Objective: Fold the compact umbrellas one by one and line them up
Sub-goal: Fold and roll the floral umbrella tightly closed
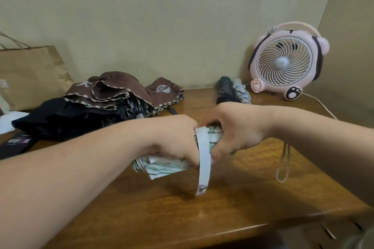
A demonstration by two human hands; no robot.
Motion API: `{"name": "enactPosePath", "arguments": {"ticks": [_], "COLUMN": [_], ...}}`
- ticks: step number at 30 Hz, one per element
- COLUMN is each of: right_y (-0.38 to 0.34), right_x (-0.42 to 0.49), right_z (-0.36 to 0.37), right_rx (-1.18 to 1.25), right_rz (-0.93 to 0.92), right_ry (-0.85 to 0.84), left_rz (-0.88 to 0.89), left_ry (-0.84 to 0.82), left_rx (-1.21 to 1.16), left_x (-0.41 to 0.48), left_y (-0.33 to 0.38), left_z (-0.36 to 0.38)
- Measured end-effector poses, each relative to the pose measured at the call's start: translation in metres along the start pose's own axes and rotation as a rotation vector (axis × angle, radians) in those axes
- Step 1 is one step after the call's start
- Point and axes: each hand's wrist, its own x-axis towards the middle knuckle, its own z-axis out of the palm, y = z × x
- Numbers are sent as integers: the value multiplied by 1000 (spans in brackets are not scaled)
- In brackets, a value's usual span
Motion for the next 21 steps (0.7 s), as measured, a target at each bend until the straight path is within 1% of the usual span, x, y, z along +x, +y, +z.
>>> {"name": "enactPosePath", "arguments": {"ticks": [2,5,7,9,11,13,15,18,19,20,21], "right_y": [7,19,24,29,35,43,53,64,66,68,69], "right_x": [3,7,11,18,27,36,44,55,58,60,62], "right_z": [8,23,30,36,43,52,63,80,83,85,87], "right_rx": [35,-112,-212,-239,-237,-203,-135,-69,-41,-16,-4], "right_rz": [-61,-100,-175,-263,-305,-343,-340,-329,-329,-321,-309], "right_ry": [32,161,254,264,250,284,330,443,468,485,496], "left_rz": [-1,-37,-83,-143,-164,-185,-205,-244,-260,-263,-236], "left_ry": [-39,-98,-171,-303,-422,-485,-502,-487,-468,-416,-340], "left_rx": [-103,-171,-314,-445,-486,-508,-510,-490,-474,-426,-306], "left_x": [-1,3,10,16,26,36,44,51,53,55,57], "left_y": [-4,-15,-26,-34,-42,-49,-54,-53,-50,-47,-44], "left_z": [0,2,1,0,1,3,6,6,5,4,2]}}
